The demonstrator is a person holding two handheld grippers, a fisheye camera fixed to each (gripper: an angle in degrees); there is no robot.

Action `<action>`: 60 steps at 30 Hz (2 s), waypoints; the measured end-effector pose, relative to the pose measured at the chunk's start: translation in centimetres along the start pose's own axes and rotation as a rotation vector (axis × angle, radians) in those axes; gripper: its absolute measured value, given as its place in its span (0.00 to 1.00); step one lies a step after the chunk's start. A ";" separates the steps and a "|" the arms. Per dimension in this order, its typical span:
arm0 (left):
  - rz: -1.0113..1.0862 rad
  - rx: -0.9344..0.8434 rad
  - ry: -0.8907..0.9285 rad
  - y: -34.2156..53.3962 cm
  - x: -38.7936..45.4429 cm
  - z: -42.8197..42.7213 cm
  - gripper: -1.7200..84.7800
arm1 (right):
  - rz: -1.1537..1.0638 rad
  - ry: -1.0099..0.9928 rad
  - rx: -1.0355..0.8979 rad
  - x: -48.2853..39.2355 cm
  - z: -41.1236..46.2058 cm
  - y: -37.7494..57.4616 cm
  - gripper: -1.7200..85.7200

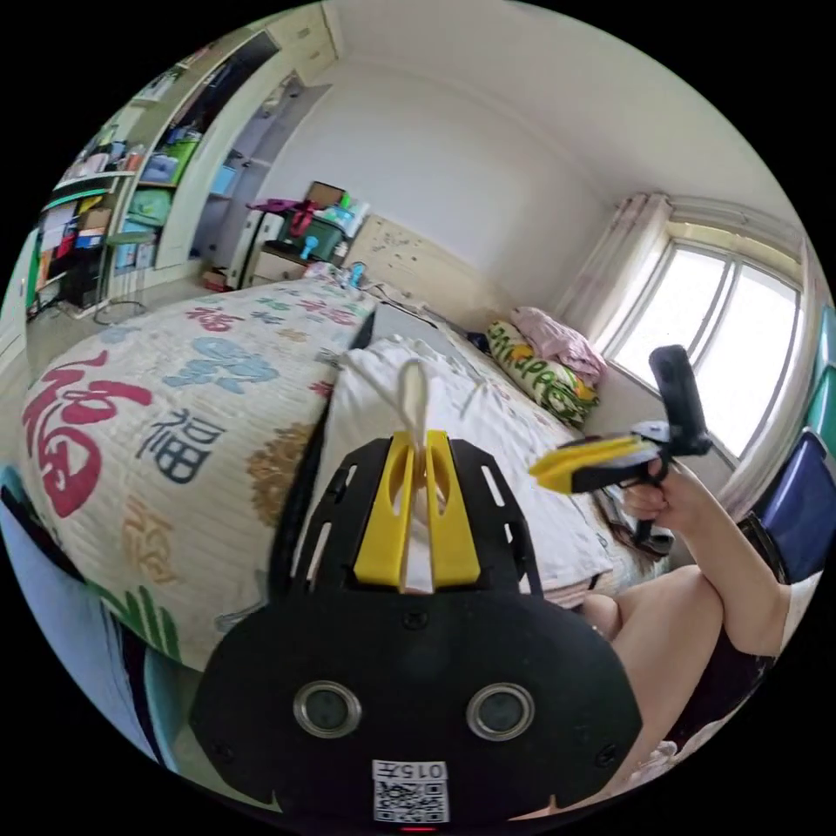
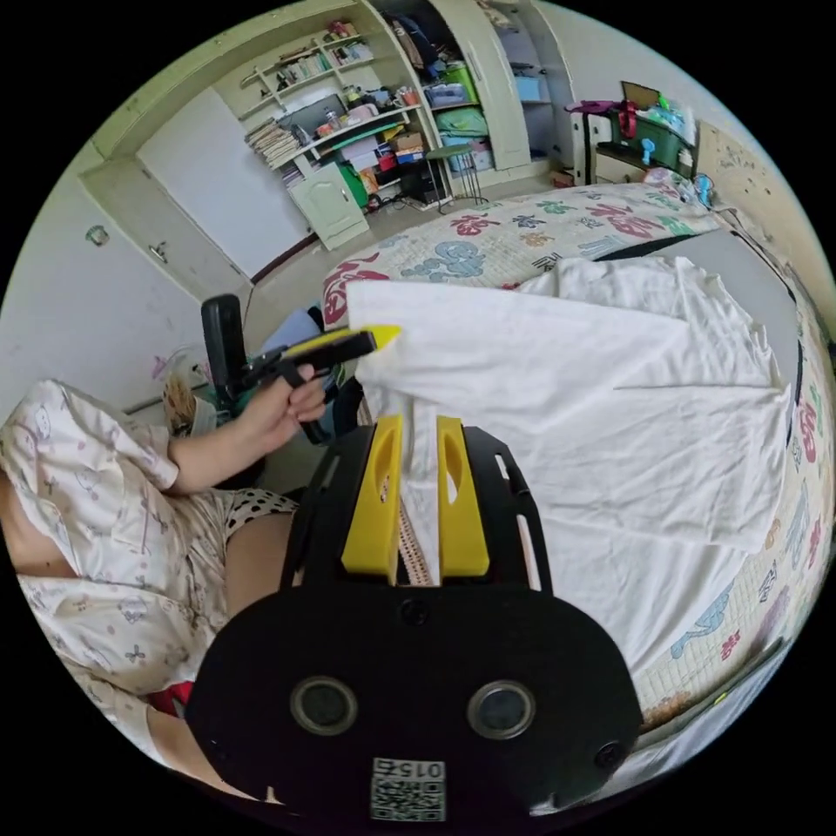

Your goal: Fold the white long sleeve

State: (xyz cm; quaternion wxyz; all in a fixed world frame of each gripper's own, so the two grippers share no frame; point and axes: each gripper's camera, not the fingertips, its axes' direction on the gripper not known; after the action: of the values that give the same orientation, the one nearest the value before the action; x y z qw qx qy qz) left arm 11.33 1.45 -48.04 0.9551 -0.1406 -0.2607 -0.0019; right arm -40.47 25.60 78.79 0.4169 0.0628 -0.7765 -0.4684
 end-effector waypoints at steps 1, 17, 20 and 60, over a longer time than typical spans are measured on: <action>-0.012 -0.026 -0.019 -0.2 -0.9 0.1 0.02 | -0.043 0.028 -0.037 -0.5 1.9 2.0 0.11; 0.059 -0.154 -0.036 3.4 2.4 3.0 0.02 | -0.335 0.263 -0.274 -3.4 26.3 16.3 0.15; 0.052 -0.168 -0.031 4.3 2.9 3.4 0.02 | -0.328 0.273 -0.312 -3.1 30.3 16.6 0.14; 0.325 -0.286 0.024 0.0 14.8 3.0 0.02 | 0.311 0.102 0.031 1.2 -1.3 -34.7 0.02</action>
State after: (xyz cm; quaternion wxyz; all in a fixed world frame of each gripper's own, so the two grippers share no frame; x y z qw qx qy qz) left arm 22.63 3.28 -38.16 0.9162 -0.3149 -0.2200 0.1135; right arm -50.51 4.97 52.69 0.5222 -0.0279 -0.7618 -0.3824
